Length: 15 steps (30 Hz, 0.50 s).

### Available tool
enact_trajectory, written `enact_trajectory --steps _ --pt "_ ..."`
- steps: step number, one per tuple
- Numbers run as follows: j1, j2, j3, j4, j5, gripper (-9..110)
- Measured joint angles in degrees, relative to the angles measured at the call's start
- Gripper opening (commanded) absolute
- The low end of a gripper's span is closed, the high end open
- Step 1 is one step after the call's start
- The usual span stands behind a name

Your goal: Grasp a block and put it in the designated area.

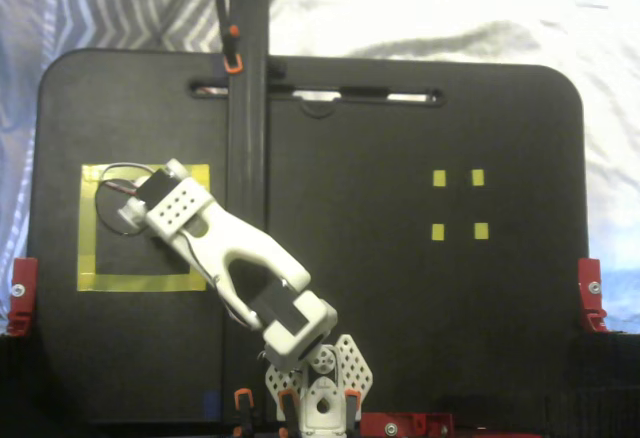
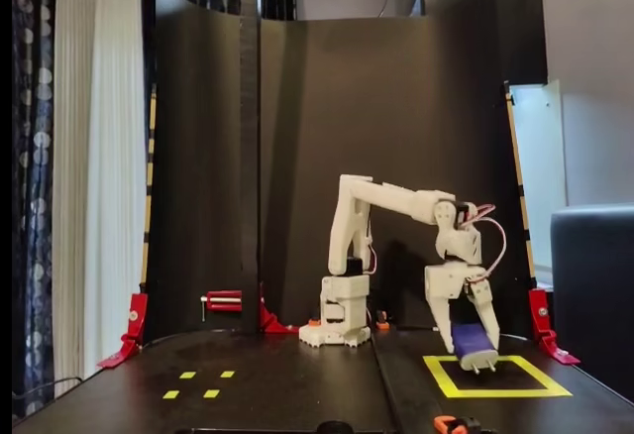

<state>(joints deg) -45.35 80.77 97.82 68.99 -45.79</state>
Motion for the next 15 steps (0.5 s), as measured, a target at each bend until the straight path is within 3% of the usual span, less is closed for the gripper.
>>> enact_trajectory --steps 15 --pt "-0.97 -6.59 0.0 -1.93 0.35 23"
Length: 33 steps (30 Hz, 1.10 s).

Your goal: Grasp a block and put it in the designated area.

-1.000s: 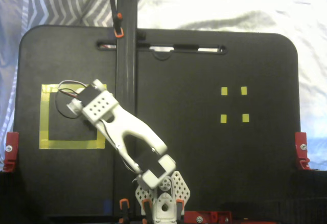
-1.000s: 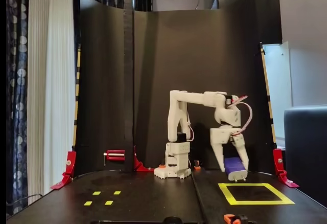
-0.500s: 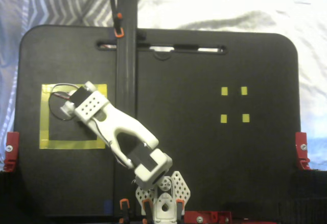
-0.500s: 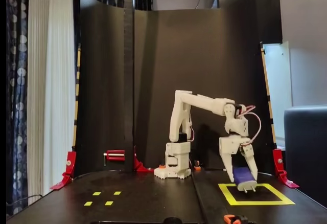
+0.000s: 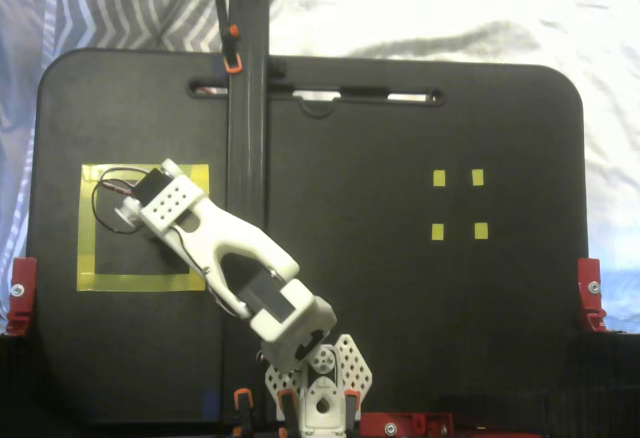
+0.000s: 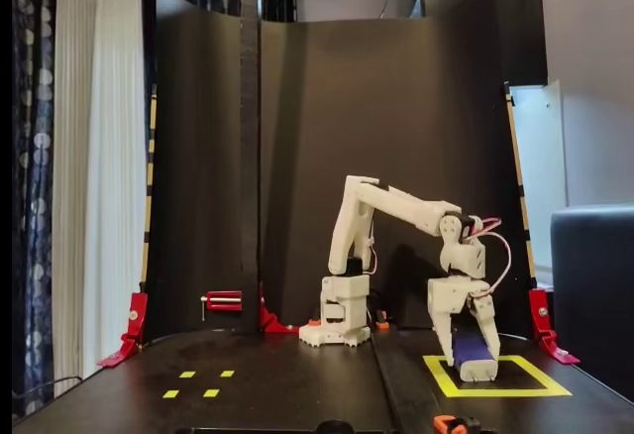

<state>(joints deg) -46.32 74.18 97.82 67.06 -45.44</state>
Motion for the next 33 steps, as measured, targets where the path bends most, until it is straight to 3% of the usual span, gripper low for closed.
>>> enact_trajectory --steps 11,20,33 --pt "0.18 -1.67 -0.09 -0.35 -0.09 23" --pt "-0.18 -2.2 -0.26 0.53 -0.53 38" --pt "-0.88 -2.02 -0.44 2.46 -0.53 39"
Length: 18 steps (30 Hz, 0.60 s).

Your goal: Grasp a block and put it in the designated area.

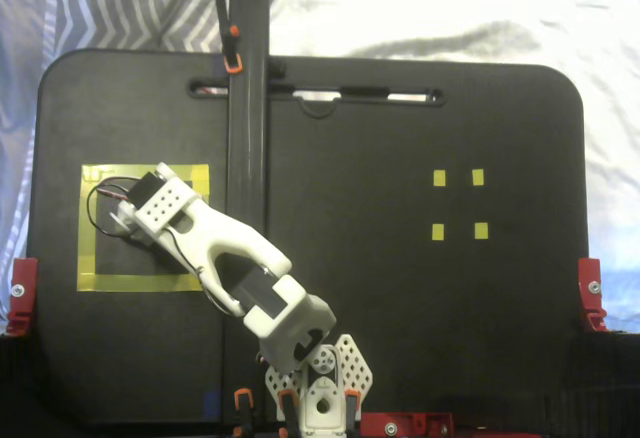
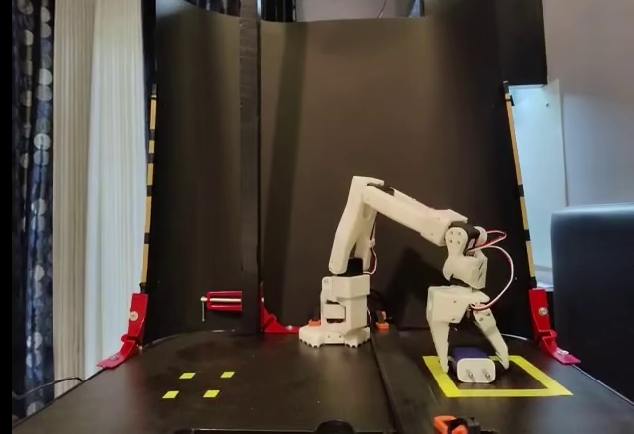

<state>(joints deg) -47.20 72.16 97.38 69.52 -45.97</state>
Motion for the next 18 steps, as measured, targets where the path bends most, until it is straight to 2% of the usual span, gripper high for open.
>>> enact_trajectory --steps 18 --pt "1.14 18.81 0.09 9.76 0.0 39"
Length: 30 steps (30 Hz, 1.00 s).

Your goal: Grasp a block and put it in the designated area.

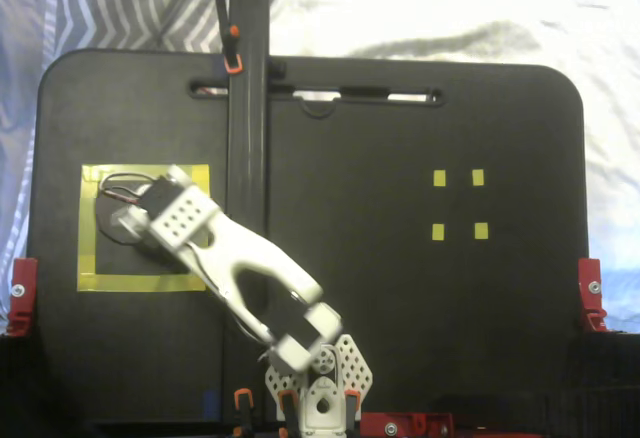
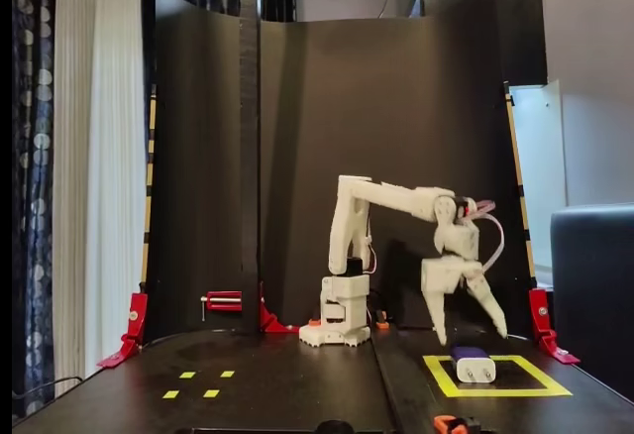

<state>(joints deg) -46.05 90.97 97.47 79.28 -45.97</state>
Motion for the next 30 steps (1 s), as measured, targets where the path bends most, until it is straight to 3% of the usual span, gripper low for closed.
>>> enact_trajectory --steps 8,19,30 --pt "1.14 4.75 0.0 0.62 -0.35 37" --pt "6.68 8.35 0.0 -1.41 -0.44 1" --pt "15.73 12.04 0.0 -4.92 -0.44 0"
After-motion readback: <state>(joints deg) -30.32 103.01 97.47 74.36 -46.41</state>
